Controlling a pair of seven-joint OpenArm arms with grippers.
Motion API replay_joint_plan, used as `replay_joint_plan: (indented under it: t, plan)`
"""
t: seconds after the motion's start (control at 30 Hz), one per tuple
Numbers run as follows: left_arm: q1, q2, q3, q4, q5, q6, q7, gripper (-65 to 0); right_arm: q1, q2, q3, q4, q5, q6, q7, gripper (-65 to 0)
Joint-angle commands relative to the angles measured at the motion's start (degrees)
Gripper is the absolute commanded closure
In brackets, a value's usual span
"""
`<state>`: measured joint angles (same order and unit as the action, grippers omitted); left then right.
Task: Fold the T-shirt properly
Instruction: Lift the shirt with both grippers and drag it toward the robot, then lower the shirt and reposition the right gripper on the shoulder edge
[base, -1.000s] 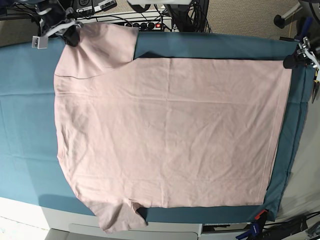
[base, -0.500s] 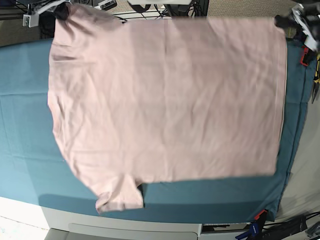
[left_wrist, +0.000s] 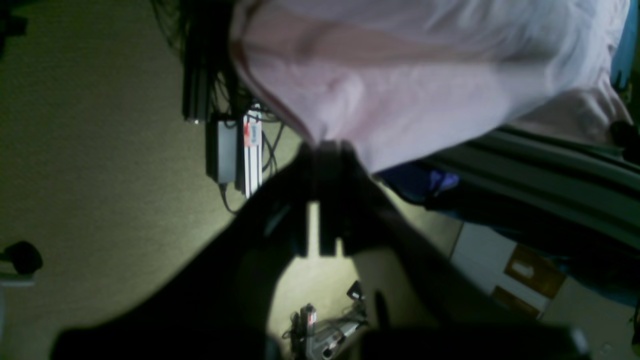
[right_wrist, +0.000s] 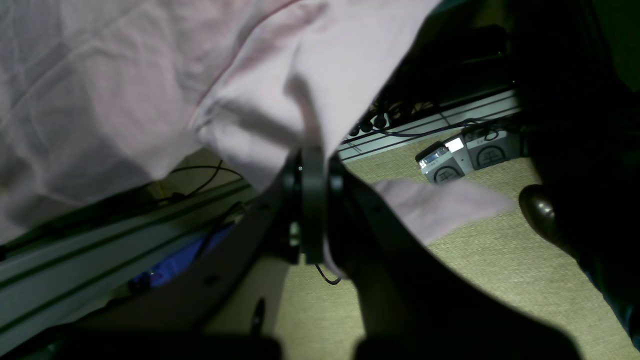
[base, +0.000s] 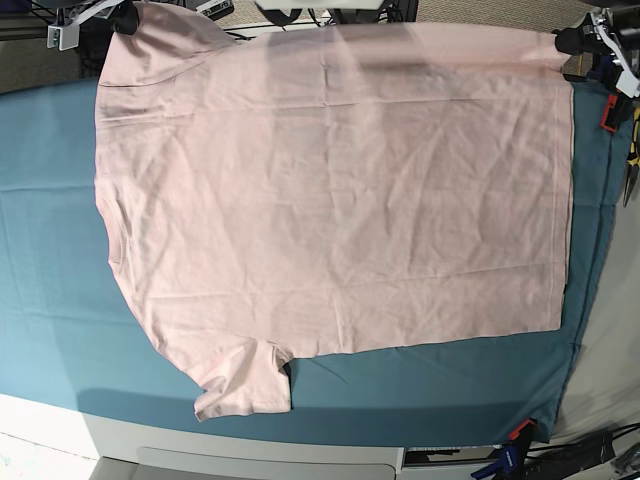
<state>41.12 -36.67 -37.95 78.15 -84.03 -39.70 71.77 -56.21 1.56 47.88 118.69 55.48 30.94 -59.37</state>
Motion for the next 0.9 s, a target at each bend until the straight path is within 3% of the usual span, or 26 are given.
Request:
replay_joint_plan:
  t: [0.0,0.13,0.47,0.57,0.87]
  plan:
    - [0.61,-1.14,-0.61,0.63,-0.97,-0.30,-0.17,0.0,-0.94,0.33,0.61,0.87,1.66,0.15,0.35,0.0]
    - [0.61,-1.14,-0.61,1.44,-0.97,-0.30,-0.17,0.0,-0.94,0.33,0.61,0.90,5.31,0.37,-0.63,0.0]
    - [-3.76,-1.33,-0.59,8.92,-0.97,-0.30,-1.09,0.0,4.31,0.17,0.61,0.94,12.59,6.21,-1.27,0.0]
    - [-6.45,-1.46,-0.59,9.64,-0.97,-0.30,-2.40,0.0,8.68,0.15,0.59,0.94,11.13,6.36,-1.03,0.0]
    - [-12.72,-1.44,-0.13,9.62,4.17,-0.30,-6.12,0.0,23.78,0.02,-1.64,0.59,-3.32,5.01,4.92,0.0]
